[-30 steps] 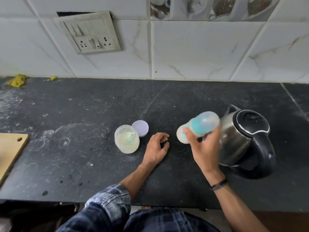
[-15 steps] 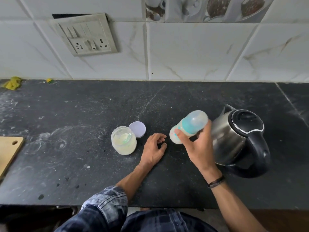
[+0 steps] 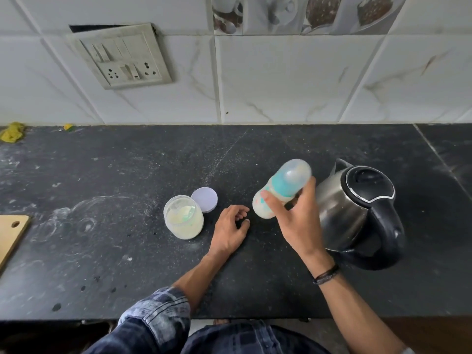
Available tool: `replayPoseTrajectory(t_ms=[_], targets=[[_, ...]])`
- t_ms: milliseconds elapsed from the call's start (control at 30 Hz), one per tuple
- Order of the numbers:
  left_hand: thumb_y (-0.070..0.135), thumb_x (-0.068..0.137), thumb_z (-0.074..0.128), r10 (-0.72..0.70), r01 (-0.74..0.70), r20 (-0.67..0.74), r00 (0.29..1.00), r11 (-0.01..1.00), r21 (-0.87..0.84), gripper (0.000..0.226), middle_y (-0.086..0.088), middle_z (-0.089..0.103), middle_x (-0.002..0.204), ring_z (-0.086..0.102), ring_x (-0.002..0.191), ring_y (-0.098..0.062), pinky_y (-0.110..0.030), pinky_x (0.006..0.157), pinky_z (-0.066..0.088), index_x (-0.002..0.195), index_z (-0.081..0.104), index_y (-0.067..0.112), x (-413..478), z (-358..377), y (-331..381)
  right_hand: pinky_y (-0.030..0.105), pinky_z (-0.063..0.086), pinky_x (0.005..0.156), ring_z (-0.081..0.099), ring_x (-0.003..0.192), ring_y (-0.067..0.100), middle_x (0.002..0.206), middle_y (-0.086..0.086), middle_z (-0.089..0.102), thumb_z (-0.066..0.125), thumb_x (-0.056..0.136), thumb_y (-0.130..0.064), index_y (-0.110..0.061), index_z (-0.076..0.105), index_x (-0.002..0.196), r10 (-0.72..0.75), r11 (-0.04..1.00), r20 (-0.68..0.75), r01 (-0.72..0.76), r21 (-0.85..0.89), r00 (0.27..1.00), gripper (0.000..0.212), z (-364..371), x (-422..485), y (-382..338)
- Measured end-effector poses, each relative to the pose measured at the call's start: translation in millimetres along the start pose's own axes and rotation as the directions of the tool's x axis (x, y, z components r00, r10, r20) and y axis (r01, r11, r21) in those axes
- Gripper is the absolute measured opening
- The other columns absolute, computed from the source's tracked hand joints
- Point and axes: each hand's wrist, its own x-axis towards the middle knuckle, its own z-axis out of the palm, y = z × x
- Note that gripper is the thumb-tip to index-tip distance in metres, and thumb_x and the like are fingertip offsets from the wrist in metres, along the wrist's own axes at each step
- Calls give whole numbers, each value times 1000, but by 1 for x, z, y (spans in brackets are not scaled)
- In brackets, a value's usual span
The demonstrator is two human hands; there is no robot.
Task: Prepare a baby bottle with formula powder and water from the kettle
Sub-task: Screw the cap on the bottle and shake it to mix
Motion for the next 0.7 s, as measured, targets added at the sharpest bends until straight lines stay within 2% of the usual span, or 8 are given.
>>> replayPoseTrajectory(t_ms=[67, 167, 267, 333, 433, 500, 600, 700], targets=[[16, 87, 67, -1, 1, -4, 1000, 1000, -5, 30, 19, 61, 97, 57, 97, -3, -10, 84, 42, 106, 60, 37, -3, 1, -2, 39, 57, 94, 66, 108, 7, 119, -10, 65, 79, 78, -64, -22, 46, 127, -30, 999, -21, 29, -22, 999, 72, 0, -3, 0], [15, 87, 67, 6, -6, -6, 1000, 1000, -13, 29, 18, 62, 97, 57, 96, -4, -11, 84, 44, 108, 62, 35, 2, -1, -1, 31, 57, 96, 69, 112, 15, 123, -8, 68, 78, 83, -60, -30, 43, 132, -92, 987, -149, 110, 118, 985, 67, 0, -4, -2], [13, 87, 67, 3, -3, -11, 1000, 1000, 1, 28, 17, 62, 98, 58, 96, -5, -14, 86, 45, 110, 66, 28, 3, 0, 1, 38, 58, 92, 68, 106, 19, 116, -6, 66, 82, 79, -60, -25, 46, 126, -13, 1000, -61, 13, 0, 998, 69, 1, 7, -6], [12, 87, 67, 5, -5, -5, 1000, 1000, -1, 28, 16, 63, 98, 58, 95, -5, -16, 86, 46, 111, 66, 26, 0, 1, 0, 41, 58, 90, 69, 101, 13, 110, -14, 67, 82, 78, -62, -36, 48, 122, 10, 1000, -66, -11, -12, 998, 62, -3, 6, -9], [13, 88, 67, 8, -8, -4, 1000, 1000, 2, 27, 16, 62, 98, 58, 95, -5, -16, 86, 46, 112, 66, 25, 1, -1, -1, 34, 58, 91, 70, 106, 17, 117, -16, 66, 77, 82, -66, -55, 43, 125, -90, 990, -169, 107, 96, 982, 56, -5, -1, -20], [12, 87, 68, -3, 3, -17, 1000, 1000, 0, 27, 16, 62, 98, 58, 95, -4, -14, 85, 45, 110, 66, 26, 3, -1, -1, 40, 57, 94, 68, 109, 20, 120, -2, 66, 78, 83, -59, -44, 41, 128, -94, 993, -110, 101, 60, 990, 60, -4, 3, -22], [12, 86, 69, -6, 6, -16, 1000, 1000, -6, 30, 17, 62, 96, 57, 95, -4, -12, 83, 44, 106, 62, 33, -2, 1, -2, 43, 57, 91, 67, 102, 13, 113, -9, 67, 84, 82, -51, -30, 48, 126, 34, 998, 32, -32, -51, 999, 60, -4, 4, -19], [13, 86, 68, 2, -2, -20, 1000, 1000, -23, 31, 18, 62, 96, 58, 96, -5, -12, 82, 44, 104, 60, 38, 0, 1, -5, 27, 57, 88, 68, 105, 14, 115, -14, 66, 78, 82, -63, -47, 44, 125, -70, 997, -93, 71, 8, 993, 57, -7, -4, -27]])
